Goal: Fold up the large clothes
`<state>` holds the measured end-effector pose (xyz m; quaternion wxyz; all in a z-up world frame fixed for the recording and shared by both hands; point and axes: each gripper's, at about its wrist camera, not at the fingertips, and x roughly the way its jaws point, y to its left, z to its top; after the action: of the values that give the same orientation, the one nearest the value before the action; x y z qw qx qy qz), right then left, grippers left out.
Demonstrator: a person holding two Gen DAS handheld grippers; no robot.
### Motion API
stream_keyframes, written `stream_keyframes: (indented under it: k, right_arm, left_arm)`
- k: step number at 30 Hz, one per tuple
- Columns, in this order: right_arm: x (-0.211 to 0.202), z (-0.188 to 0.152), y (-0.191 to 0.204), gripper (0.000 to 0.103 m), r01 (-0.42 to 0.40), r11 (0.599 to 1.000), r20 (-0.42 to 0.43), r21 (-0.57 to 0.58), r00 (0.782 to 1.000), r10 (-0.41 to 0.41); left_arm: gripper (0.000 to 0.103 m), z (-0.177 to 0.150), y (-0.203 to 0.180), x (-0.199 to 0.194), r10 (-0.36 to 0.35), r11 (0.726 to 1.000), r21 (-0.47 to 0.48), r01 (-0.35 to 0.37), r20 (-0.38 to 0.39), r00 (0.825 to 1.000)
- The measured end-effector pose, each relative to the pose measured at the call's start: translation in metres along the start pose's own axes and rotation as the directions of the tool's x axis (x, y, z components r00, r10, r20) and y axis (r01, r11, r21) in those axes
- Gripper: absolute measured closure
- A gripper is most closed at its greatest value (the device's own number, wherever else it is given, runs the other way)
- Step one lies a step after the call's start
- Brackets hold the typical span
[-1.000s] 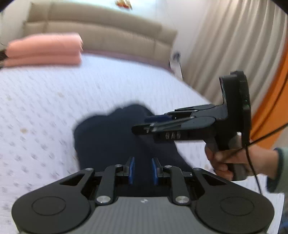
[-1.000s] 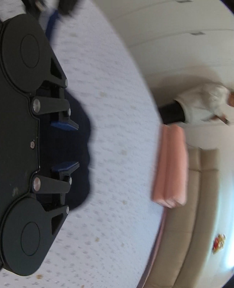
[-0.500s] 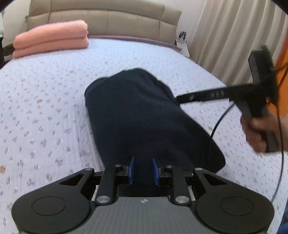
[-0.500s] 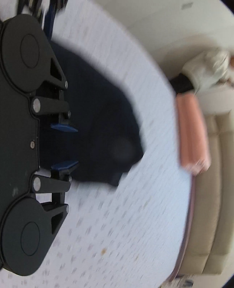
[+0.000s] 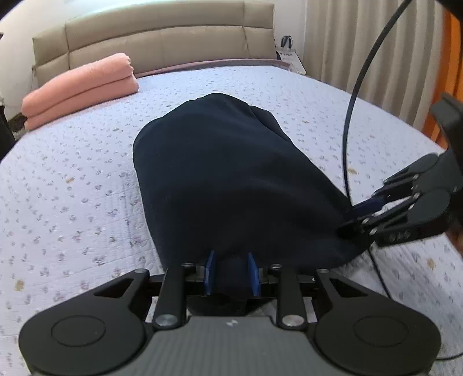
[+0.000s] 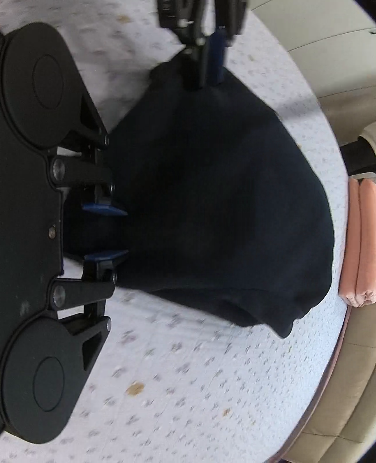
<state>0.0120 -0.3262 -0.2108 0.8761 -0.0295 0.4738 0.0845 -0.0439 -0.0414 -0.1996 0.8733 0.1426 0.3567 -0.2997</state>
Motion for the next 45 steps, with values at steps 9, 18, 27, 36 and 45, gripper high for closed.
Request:
stream_keyframes:
  k: [9,18,27,36,45]
  right_arm:
    - [-0.048,-0.015,-0.061,0.054,0.04,0.984,0.018,0.176,0.999,-0.044]
    - [-0.043,0.026,-0.106,0.023,-0.023,0.921,0.2,0.388,0.978,-0.06]
    - [0.03,0.07,-0.073,0.023,-0.087,0.941,0.194,0.328,0.981,0.023]
    - [0.017,0.04,-0.105,0.019,-0.127,0.898,0.133,0.422,0.988,0.077]
    - [0.037,0.054,-0.113,0.006,-0.288,0.816,0.198,0.501,0.956,0.216]
  left_arm:
    - [0.05,0.005,0.02,-0.019,-0.004,1.0,-0.004,0.004,-0.053,0.999]
    - [0.05,0.046,0.049,-0.027,-0.018,0.985,-0.17,0.028,0.062,0.998]
    - [0.033,0.075,0.073,0.044,-0.056,0.936,-0.348,0.053,0.002,0.998]
    - [0.019,0.057,0.118,0.052,-0.18,0.835,-0.529,0.154,0.002,0.984]
    - [0.004,0.061,0.13,0.088,-0.328,0.757,-0.597,0.264,0.001,0.945]
